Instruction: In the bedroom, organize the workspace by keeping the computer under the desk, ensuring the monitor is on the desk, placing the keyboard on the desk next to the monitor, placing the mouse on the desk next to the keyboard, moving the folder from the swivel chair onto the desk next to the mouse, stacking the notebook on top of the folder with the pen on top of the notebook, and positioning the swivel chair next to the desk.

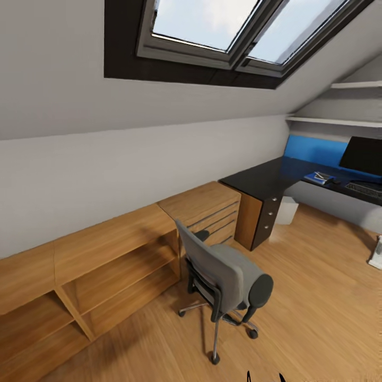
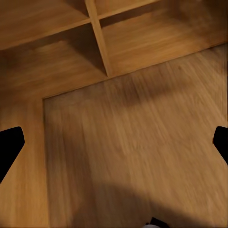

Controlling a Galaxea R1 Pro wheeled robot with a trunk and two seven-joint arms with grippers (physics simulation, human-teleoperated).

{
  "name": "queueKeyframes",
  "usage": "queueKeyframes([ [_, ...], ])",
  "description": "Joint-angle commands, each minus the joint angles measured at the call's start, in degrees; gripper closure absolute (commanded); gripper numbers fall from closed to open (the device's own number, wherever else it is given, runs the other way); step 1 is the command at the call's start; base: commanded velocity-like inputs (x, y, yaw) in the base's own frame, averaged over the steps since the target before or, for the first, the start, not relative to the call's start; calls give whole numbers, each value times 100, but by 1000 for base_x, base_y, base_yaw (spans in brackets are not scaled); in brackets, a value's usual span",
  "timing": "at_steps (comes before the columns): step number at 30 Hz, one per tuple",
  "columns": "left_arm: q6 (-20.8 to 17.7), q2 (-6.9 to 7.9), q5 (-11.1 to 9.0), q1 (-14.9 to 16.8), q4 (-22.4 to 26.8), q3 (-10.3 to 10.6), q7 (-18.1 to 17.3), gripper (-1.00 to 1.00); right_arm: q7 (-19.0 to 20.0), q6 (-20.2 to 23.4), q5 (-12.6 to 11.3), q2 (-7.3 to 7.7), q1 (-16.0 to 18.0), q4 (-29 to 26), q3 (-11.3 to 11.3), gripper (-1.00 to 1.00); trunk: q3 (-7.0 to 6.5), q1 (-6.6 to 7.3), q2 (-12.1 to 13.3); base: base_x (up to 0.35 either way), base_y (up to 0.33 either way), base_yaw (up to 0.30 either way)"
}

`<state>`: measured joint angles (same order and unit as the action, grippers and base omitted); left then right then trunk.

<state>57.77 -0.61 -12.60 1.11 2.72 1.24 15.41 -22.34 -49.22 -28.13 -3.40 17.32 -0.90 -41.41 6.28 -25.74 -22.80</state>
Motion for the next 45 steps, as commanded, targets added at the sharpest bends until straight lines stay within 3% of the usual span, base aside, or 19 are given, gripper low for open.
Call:
queueKeyframes([
  [1, 15, -1, -32, 3, 0, 17, -3, -100, -34, -9, -24, -3, 6, 4, -50, -100, 16, -5, -12, 104, 100, -247],
  [14, 15, -1, -32, 3, 0, 17, -3, -100, -25, -10, -17, -3, 6, 7, -51, -100, 29, -5, -12, 13, 22, -255],
  [32, 15, -1, -32, 3, 0, 17, -3, -100, -25, -11, -17, -3, 5, 10, -53, -100, 29, -5, -12, 0, 262, -270],
  [45, 15, -1, -32, 3, 0, 21, -3, -100, -25, -9, -17, -3, 3, 10, -51, -100, 29, -5, -12, 0, 15, -271],
])
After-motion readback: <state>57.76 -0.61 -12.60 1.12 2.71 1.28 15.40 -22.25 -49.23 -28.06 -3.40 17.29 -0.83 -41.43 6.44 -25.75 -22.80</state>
